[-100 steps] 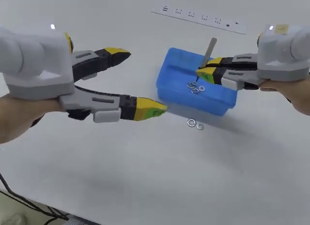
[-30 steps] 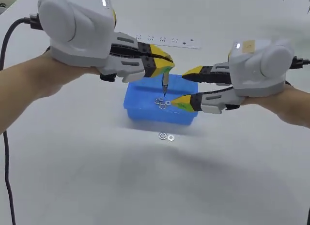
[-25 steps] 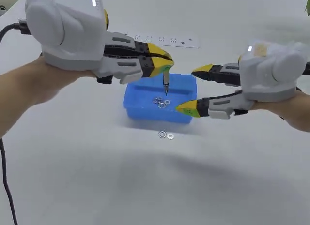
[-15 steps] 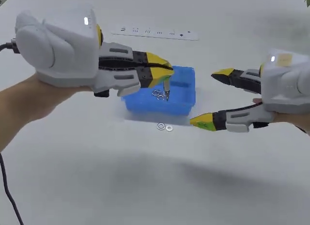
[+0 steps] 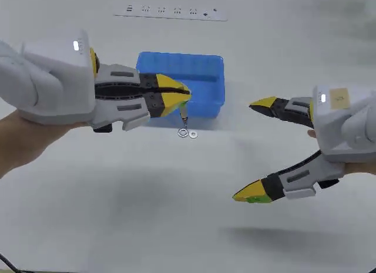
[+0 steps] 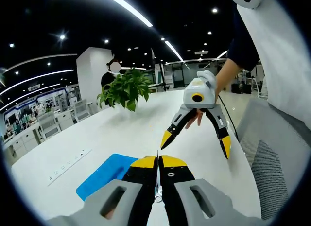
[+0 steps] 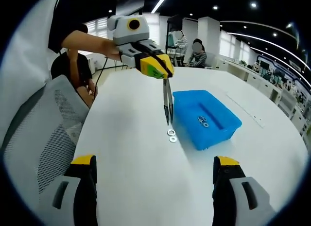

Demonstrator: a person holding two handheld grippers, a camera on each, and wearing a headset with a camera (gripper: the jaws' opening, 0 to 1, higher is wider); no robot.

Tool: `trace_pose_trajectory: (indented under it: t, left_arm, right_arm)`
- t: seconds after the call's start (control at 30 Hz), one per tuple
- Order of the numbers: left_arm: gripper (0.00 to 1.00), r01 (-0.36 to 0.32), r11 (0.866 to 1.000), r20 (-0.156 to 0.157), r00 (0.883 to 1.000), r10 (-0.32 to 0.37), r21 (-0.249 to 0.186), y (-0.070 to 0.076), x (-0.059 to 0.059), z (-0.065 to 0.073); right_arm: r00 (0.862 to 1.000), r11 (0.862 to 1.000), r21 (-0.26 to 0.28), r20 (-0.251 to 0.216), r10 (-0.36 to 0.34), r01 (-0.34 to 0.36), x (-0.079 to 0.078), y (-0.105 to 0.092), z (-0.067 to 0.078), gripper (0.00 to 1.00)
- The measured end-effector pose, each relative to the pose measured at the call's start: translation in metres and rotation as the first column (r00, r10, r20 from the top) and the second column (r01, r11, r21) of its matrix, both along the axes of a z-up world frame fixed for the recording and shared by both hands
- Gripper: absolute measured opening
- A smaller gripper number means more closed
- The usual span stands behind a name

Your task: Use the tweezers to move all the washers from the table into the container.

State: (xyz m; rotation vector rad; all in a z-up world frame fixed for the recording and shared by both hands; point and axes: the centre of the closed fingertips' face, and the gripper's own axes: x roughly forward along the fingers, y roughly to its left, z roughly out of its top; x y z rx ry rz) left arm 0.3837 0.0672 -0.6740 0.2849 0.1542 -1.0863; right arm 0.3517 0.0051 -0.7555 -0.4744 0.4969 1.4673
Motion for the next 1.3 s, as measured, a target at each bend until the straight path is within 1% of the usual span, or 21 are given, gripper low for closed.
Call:
trace_pose_trajectory:
  t: [0.07,0.17,0.23,0.4,0.5,0.53,0.57,0.6,0.63,0.67,0.77,0.8,0.83,0.93,1.0,1.07,1.1,1.13,1.23,1.3]
  left_arm:
    - [0.05,-0.008,1.000,-0.015,1.000,0.008,-0.010,0.000,0.001,-0.005]
    - [0.05,-0.025,1.000,-0.024,0.999,0.026,0.004,0.003,0.004,-0.014]
    - [0.05,-0.027,1.000,-0.032,0.999,0.027,-0.009,0.003,0.004,-0.015]
    - [0.05,-0.024,1.000,-0.045,0.999,0.024,-0.008,0.003,0.004,-0.020]
    - [0.05,-0.017,1.000,-0.050,0.999,0.017,0.005,0.002,0.003,-0.024]
    - [0.05,-0.017,1.000,-0.051,0.999,0.017,0.006,0.002,0.003,-0.025]
    - [0.05,-0.016,1.000,-0.050,0.999,0.017,0.007,0.003,0.003,-0.025]
    - [0.05,-0.016,1.000,-0.047,0.999,0.017,0.015,0.003,0.003,-0.027]
    - [0.05,-0.017,1.000,-0.050,0.999,0.017,0.016,0.003,0.004,-0.027]
    - [0.05,-0.016,1.000,-0.055,0.998,0.016,0.000,0.002,0.004,-0.026]
    - [0.05,-0.012,1.000,-0.054,0.998,0.012,0.007,0.003,0.006,-0.025]
    - [0.05,-0.010,1.000,-0.051,0.999,0.010,0.014,0.003,0.007,-0.025]
    - [0.05,-0.006,1.000,-0.058,0.998,0.007,0.021,0.003,0.008,-0.024]
    - [0.05,0.012,0.999,-0.076,0.997,-0.010,0.034,0.004,0.006,-0.024]
    - [0.05,0.027,0.998,-0.083,0.996,-0.023,0.049,0.003,0.005,-0.024]
    - [0.05,0.035,0.998,-0.089,0.996,-0.030,0.054,0.002,0.004,-0.024]
    - [0.05,0.038,0.998,-0.092,0.995,-0.033,0.054,0.001,0.004,-0.023]
    - [0.05,0.041,0.998,-0.096,0.995,-0.036,0.055,0.001,0.004,-0.023]
    - [0.05,0.041,0.997,-0.105,0.994,-0.035,0.061,0.002,0.005,-0.023]
    - [0.05,0.043,0.997,-0.113,0.993,-0.036,0.062,0.004,0.006,-0.023]
  right_arm:
    - [1.000,1.000,0.006,-0.014,0.001,-0.001,-0.003,0.002,-0.002,1.00]
    - [0.999,1.000,0.006,-0.033,0.010,-0.010,-0.006,0.004,-0.005,1.00]
    - [0.999,1.000,0.009,-0.039,0.012,-0.012,-0.007,0.006,-0.005,1.00]
    - [0.998,1.000,0.020,-0.065,0.000,0.001,-0.005,0.008,-0.007,0.99]
    - [0.998,1.000,0.019,-0.068,-0.001,0.002,-0.006,0.008,-0.009,0.99]
    - [0.998,1.000,0.013,-0.066,-0.001,0.001,-0.006,0.008,-0.010,0.99]
    - [0.999,1.000,-0.002,-0.053,0.006,-0.006,-0.006,0.006,-0.013,0.99]
    - [0.999,1.000,-0.004,-0.054,0.005,-0.005,-0.006,0.006,-0.014,0.98]
    - [0.998,1.000,-0.002,-0.061,0.002,-0.002,-0.006,0.005,-0.014,0.98]
    - [0.998,1.000,0.001,-0.067,0.000,0.000,-0.007,0.005,-0.014,0.98]
    - [0.997,1.000,0.010,-0.079,-0.013,0.014,-0.006,0.005,-0.012,0.98]
    - [0.996,1.000,0.013,-0.084,-0.017,0.018,-0.006,0.005,-0.011,0.97]
    - [0.996,1.000,0.016,-0.087,-0.021,0.022,-0.005,0.006,-0.011,0.97]
    - [0.996,0.999,0.027,-0.090,-0.025,0.027,-0.002,0.010,-0.008,0.96]
    - [0.995,0.999,0.044,-0.100,-0.025,0.029,0.001,0.017,-0.004,0.94]
    - [0.994,0.998,0.049,-0.103,-0.021,0.027,0.004,0.024,-0.004,0.91]
    - [0.993,0.999,0.048,-0.114,-0.018,0.024,0.005,0.026,-0.005,0.87]
    - [0.991,0.999,0.043,-0.130,-0.014,0.020,0.005,0.030,-0.006,0.81]
    - [0.991,0.998,0.061,-0.134,-0.006,0.015,0.009,0.040,-0.005,0.70]
    - [0.991,0.998,0.069,-0.137,-0.002,0.012,0.013,0.048,-0.004,0.67]
